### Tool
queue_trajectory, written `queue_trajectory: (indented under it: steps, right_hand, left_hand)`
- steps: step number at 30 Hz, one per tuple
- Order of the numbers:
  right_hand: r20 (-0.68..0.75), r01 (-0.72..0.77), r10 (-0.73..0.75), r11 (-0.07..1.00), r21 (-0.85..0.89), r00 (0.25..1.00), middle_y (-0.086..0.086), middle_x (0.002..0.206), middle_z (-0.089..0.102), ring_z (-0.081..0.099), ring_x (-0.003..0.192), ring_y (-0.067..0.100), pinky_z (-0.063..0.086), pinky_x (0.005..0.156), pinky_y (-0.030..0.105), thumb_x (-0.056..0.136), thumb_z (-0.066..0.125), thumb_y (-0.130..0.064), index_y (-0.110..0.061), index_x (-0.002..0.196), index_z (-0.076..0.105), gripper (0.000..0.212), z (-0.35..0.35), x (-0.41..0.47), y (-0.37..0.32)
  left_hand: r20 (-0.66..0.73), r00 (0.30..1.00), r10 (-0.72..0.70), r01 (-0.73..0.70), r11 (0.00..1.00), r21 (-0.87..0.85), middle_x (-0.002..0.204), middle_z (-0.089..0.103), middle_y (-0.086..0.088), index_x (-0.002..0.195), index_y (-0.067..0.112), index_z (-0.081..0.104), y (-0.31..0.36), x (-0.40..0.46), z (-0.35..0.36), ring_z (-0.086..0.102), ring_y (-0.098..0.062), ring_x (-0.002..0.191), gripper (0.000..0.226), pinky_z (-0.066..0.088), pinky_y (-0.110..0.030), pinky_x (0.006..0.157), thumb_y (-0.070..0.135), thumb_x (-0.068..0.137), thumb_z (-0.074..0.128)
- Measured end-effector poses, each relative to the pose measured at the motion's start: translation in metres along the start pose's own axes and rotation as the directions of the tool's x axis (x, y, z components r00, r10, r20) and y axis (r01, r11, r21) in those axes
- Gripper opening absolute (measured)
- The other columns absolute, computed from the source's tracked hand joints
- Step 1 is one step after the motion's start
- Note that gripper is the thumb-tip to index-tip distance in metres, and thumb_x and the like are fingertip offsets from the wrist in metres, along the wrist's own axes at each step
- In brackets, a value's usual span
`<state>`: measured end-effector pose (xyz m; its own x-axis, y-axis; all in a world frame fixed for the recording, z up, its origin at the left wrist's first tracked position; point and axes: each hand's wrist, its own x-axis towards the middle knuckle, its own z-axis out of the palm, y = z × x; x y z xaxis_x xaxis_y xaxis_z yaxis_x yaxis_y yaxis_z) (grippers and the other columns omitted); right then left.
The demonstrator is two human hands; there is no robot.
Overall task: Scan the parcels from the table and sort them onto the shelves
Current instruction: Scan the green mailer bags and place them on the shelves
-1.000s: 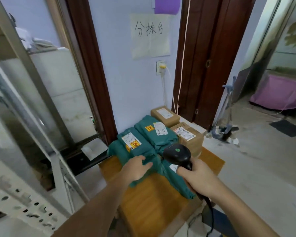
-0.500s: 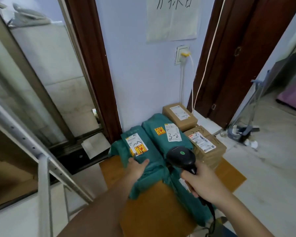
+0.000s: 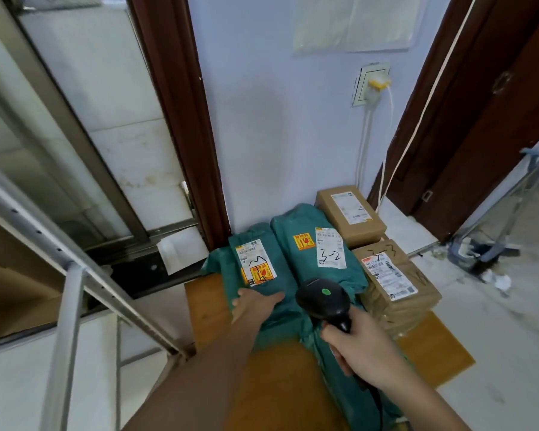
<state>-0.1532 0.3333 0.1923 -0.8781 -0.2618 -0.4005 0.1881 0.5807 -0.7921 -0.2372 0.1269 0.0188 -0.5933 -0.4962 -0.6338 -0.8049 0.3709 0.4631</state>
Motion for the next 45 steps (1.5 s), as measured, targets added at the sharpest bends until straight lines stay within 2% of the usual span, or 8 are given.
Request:
queue_trajectory:
  steps: [8, 12, 14, 18, 24, 29, 36, 45]
  right_hand:
    - [0.073, 0.015, -0.016, 1.000, 0.020, 0.997, -0.001, 0.040, 0.047, 0.044, 0.036, 0.011, 0.042, 0.051, 0.029, 0.094, 0.057, -0.013, -0.013, 0.072, 0.049, 0.024, -0.007, 0.010, 0.005]
    - [0.085, 0.027, -0.030, 0.999, 0.036, 0.996, 0.000, 0.041, 0.047, 0.043, 0.035, 0.012, 0.041, 0.048, 0.027, 0.096, 0.056, -0.014, -0.012, 0.074, 0.049, 0.023, -0.006, 0.011, 0.006]
    - [0.092, 0.035, -0.039, 0.999, 0.040, 0.995, 0.002, 0.042, 0.048, 0.043, 0.035, 0.014, 0.041, 0.048, 0.028, 0.096, 0.057, -0.014, -0.011, 0.075, 0.050, 0.022, -0.005, 0.011, 0.008]
    - [0.060, 0.090, -0.092, 0.995, 0.038, 0.994, 0.008, 0.042, 0.049, 0.043, 0.032, 0.015, 0.039, 0.046, 0.027, 0.094, 0.057, -0.012, -0.008, 0.073, 0.049, 0.022, -0.003, 0.010, 0.004]
    - [-0.049, 0.156, -0.151, 0.983, 0.093, 0.987, 0.008, 0.053, 0.048, 0.043, 0.039, 0.015, 0.038, 0.053, 0.031, 0.092, 0.060, -0.016, -0.009, 0.072, 0.048, 0.024, 0.008, 0.015, -0.012]
    - [-0.076, 0.211, -0.202, 0.968, 0.136, 0.976, 0.004, 0.053, 0.048, 0.044, 0.047, 0.019, 0.037, 0.054, 0.034, 0.088, 0.062, -0.019, -0.012, 0.070, 0.049, 0.023, 0.021, 0.014, -0.031]
    - [-0.133, 0.302, -0.281, 0.936, 0.182, 0.951, -0.009, 0.045, 0.046, 0.045, 0.048, 0.017, 0.037, 0.054, 0.031, 0.085, 0.062, -0.019, -0.020, 0.063, 0.049, 0.026, 0.037, 0.009, -0.047]
    - [-0.171, 0.332, -0.305, 0.930, 0.157, 0.937, -0.005, 0.048, 0.048, 0.048, 0.048, 0.016, 0.043, 0.054, 0.032, 0.084, 0.061, -0.025, -0.013, 0.068, 0.054, 0.022, 0.042, 0.008, -0.051]
  left_hand:
    - [-0.004, 0.998, -0.069, 0.068, 0.986, -0.152, 0.144, 0.049, -0.019, 0.152, -0.002, 0.027, 0.005, 0.019, 0.003, 0.054, -0.036, 0.130, 0.141, 0.053, -0.043, 0.103, 0.072, 0.051, 0.092]
    - [0.098, 0.993, -0.059, 0.082, 0.965, -0.249, 0.110, 0.073, -0.009, 0.122, 0.003, 0.064, -0.007, 0.053, 0.008, 0.071, -0.030, 0.103, 0.138, 0.061, -0.043, 0.092, 0.078, 0.009, 0.093]
    - [0.186, 0.982, -0.027, 0.094, 0.927, -0.364, 0.099, 0.076, -0.011, 0.106, 0.004, 0.071, -0.008, 0.039, -0.003, 0.074, -0.030, 0.093, 0.096, 0.063, -0.046, 0.090, 0.055, 0.032, 0.105]
    - [0.247, 0.969, -0.001, 0.139, 0.828, -0.543, 0.101, 0.077, -0.014, 0.103, 0.006, 0.070, -0.013, 0.000, -0.023, 0.074, -0.027, 0.086, 0.056, 0.062, -0.038, 0.073, 0.023, 0.060, 0.103]
    - [0.124, 0.981, 0.147, -0.018, 0.713, -0.701, 0.111, 0.080, -0.006, 0.123, 0.021, 0.066, -0.049, -0.017, -0.031, 0.077, -0.031, 0.101, 0.102, 0.062, -0.052, 0.093, 0.036, 0.032, 0.110]
    - [-0.009, 0.934, 0.357, -0.294, 0.754, -0.587, 0.112, 0.078, 0.006, 0.123, 0.034, 0.062, -0.051, -0.060, -0.045, 0.076, -0.016, 0.101, 0.080, 0.064, -0.042, 0.090, 0.032, 0.055, 0.104]
    - [-0.069, 0.862, 0.503, -0.462, 0.721, -0.516, 0.110, 0.076, 0.015, 0.122, 0.037, 0.060, -0.046, -0.085, -0.045, 0.071, 0.002, 0.099, 0.071, 0.060, -0.021, 0.082, 0.020, 0.066, 0.099]
    - [-0.090, 0.831, 0.550, -0.503, 0.672, -0.543, 0.113, 0.076, 0.017, 0.127, 0.037, 0.060, -0.046, -0.095, -0.038, 0.071, -0.004, 0.108, 0.075, 0.060, -0.040, 0.098, 0.026, 0.063, 0.097]
